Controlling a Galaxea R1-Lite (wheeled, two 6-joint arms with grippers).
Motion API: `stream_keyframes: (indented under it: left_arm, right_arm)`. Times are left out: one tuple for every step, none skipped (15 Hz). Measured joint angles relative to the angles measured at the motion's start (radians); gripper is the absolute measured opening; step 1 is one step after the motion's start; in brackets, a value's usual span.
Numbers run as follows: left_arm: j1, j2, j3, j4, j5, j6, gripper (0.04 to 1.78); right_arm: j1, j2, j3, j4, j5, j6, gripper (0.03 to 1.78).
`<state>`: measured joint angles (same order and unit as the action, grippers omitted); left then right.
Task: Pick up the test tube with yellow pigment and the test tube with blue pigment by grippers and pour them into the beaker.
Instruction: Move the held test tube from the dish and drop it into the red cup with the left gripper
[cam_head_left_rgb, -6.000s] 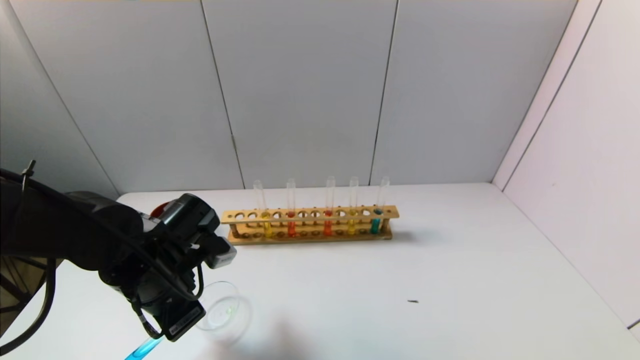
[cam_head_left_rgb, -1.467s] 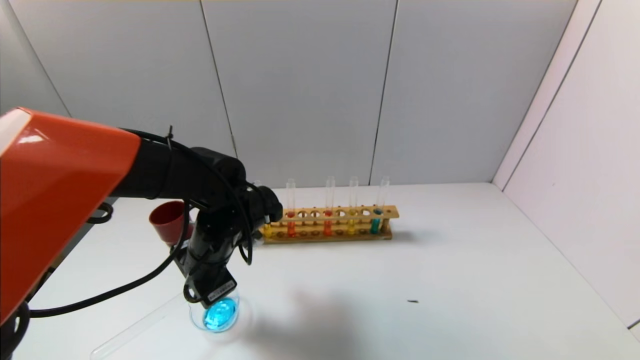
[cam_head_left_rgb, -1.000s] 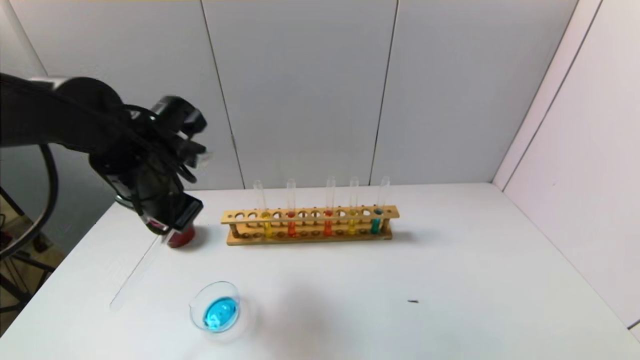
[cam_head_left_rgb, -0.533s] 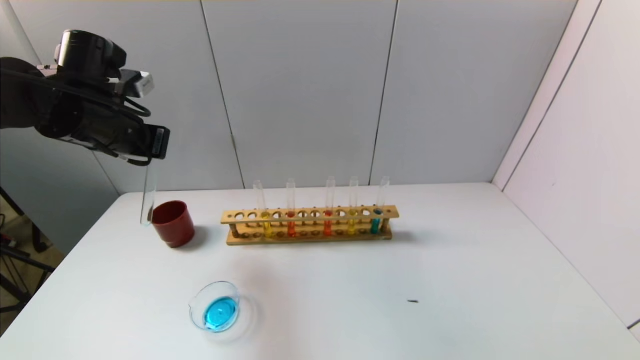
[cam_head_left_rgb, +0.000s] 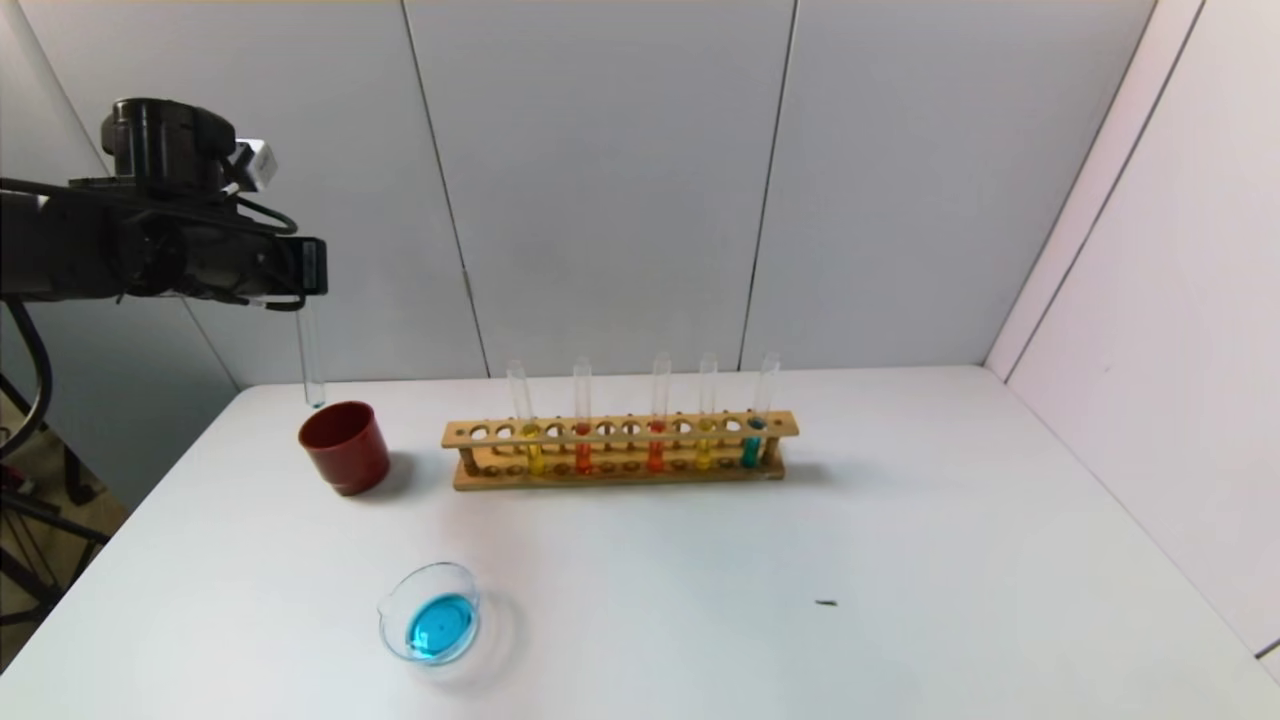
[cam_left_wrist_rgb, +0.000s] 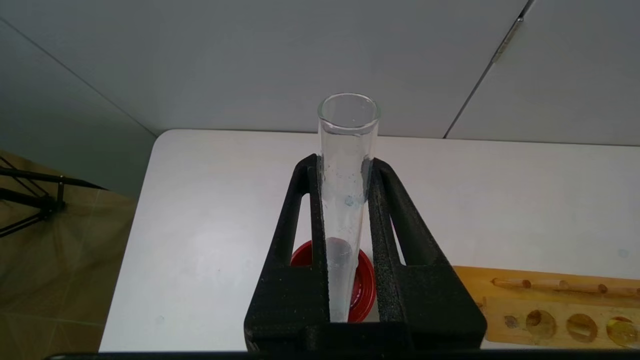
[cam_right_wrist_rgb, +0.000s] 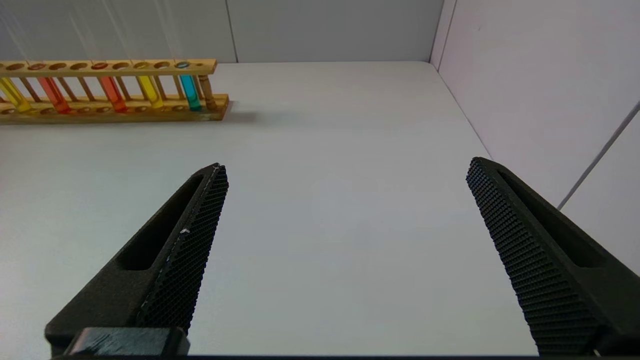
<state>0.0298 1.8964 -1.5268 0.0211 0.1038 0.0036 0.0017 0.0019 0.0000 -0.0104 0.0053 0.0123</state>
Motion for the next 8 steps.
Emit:
stream_keyframes:
  left_arm:
    - [0.000, 0.009, 0.021, -0.037, 0.000, 0.000, 0.30]
    - [0.003, 0.019, 0.042, -0.070, 0.000, -0.006, 0.30]
    - [0.006, 0.027, 0.065, -0.090, 0.001, -0.016, 0.30]
    - [0.008, 0.033, 0.090, -0.111, 0.001, -0.022, 0.30]
    - [0.009, 0.040, 0.118, -0.143, 0.000, -0.024, 0.30]
    - [0.010, 0.045, 0.145, -0.176, -0.001, -0.025, 0.30]
    - [0.013, 0.049, 0.172, -0.211, -0.003, -0.026, 0.30]
    - [0.018, 0.053, 0.199, -0.242, -0.004, -0.026, 0.30]
  right_arm:
    - [0.000, 0.000, 0.000, 0.000, 0.000, 0.000, 1.74]
    - [0.000, 0.000, 0.000, 0.000, 0.000, 0.000, 1.74]
    - [0.000, 0.000, 0.000, 0.000, 0.000, 0.000, 1.74]
    - [0.000, 0.000, 0.000, 0.000, 0.000, 0.000, 1.74]
    - [0.000, 0.000, 0.000, 0.000, 0.000, 0.000, 1.74]
    - [0.000, 0.000, 0.000, 0.000, 0.000, 0.000, 1.74]
    - [0.000, 0.000, 0.000, 0.000, 0.000, 0.000, 1.74]
    - [0.000, 0.000, 0.000, 0.000, 0.000, 0.000, 1.74]
